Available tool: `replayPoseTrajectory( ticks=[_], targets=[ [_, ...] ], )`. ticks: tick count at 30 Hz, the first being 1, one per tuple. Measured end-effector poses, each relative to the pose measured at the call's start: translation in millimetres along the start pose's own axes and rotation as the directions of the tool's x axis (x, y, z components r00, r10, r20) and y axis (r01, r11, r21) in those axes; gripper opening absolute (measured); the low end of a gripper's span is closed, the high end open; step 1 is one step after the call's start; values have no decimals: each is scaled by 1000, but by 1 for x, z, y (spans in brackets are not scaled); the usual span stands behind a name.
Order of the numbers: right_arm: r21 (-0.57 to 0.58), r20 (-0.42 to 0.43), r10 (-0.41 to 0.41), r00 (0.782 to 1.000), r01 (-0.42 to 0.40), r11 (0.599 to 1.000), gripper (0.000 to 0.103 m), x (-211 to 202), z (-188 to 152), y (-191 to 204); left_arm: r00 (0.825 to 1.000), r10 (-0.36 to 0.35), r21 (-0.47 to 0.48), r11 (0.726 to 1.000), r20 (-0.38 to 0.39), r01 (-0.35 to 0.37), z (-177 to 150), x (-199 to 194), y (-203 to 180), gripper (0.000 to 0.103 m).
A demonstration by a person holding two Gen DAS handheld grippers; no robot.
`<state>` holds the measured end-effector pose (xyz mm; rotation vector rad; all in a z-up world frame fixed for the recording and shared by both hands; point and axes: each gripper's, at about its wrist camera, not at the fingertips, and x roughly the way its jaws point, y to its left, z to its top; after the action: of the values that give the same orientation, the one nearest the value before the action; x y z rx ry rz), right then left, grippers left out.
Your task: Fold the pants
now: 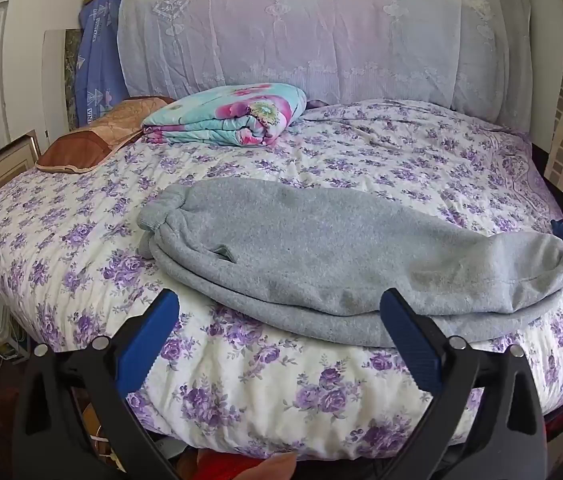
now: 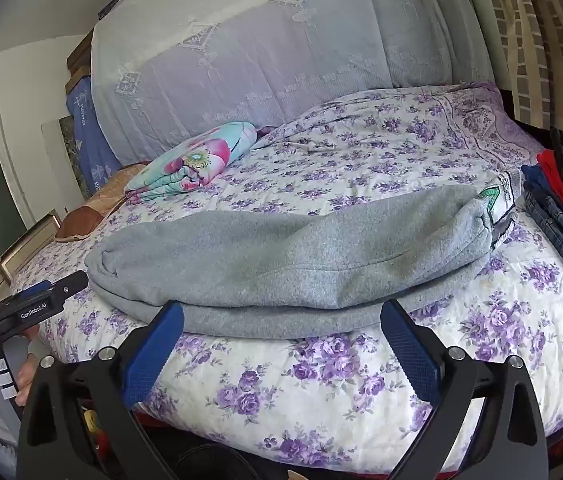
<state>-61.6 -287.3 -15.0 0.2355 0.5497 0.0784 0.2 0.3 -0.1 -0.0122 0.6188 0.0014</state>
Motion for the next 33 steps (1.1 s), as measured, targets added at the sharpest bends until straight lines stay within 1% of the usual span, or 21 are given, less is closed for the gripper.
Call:
replayPoseTrajectory(
  ticks=[33],
  targets=[
    [14,-6,5,1000,-5,1000,99,-1,0,0,1000,-11,-16,1000,-7,11,0,1,5,98]
  ],
)
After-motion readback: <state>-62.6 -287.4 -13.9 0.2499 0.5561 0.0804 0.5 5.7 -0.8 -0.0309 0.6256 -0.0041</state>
